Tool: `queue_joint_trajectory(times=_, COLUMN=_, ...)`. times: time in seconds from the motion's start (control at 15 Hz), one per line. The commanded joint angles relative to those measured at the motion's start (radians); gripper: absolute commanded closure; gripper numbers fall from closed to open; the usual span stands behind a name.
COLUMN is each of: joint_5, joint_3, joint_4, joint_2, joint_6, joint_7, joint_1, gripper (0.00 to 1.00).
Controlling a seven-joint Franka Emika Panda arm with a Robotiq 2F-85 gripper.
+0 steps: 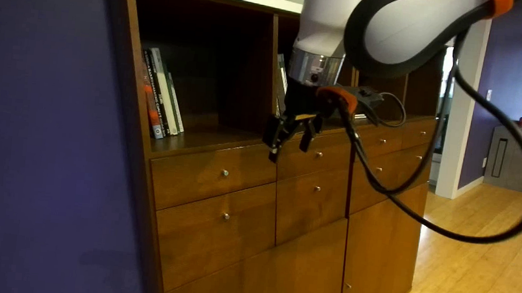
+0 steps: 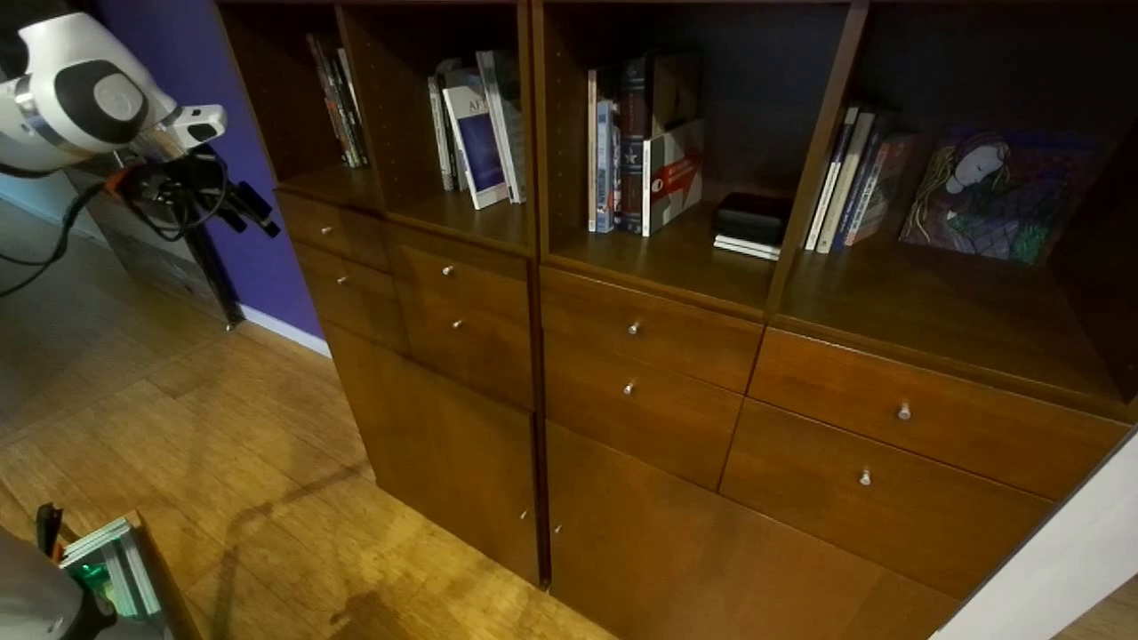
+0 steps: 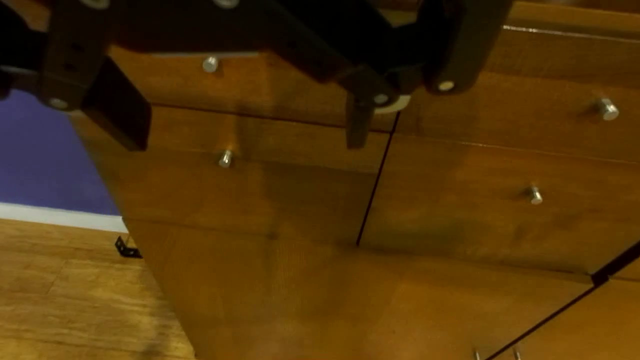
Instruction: Open the far left bottom drawer
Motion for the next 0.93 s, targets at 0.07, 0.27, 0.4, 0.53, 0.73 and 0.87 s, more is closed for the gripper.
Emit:
queue_joint_trajectory(times=0.07, joint_5=-0.167, joint_3=-0.003, joint_4=0.288, joint_2=0.304, joint_6=-0.055, joint_7=0.189, joint_1=0.009, gripper=0.0)
queue_joint_trajectory(times=0.27, joint_5=-0.123, joint_3=-0.09, joint_4=0.247, joint_2=0.281, joint_6=-0.016, joint_7=0.154, joint_1=0.083, gripper=0.0)
queue_joint_trajectory(times=0.4, joint_5=-0.119, joint_3=-0.115, joint_4=0.313, joint_2=0.368, joint_6=-0.011, joint_7=0.167, joint_1=0.121, gripper=0.0)
queue_joint_trajectory(times=0.53, joint_5=-0.117, joint_3=-0.123, joint_4=0.341, joint_2=0.403, joint_6=-0.01, joint_7=0.168, joint_1=0.135, gripper=0.0)
queue_joint_trajectory(times=0.73, joint_5=-0.118, joint_3=-0.123, joint_4=0.351, joint_2=0.405, joint_6=-0.01, joint_7=0.169, joint_1=0.136, gripper=0.0)
queue_joint_trajectory(times=0.87, joint_5=-0.118, joint_3=-0.123, joint_4=0.353, joint_2=0.405, joint_6=-0.01, joint_7=0.169, joint_1=0.136, gripper=0.0)
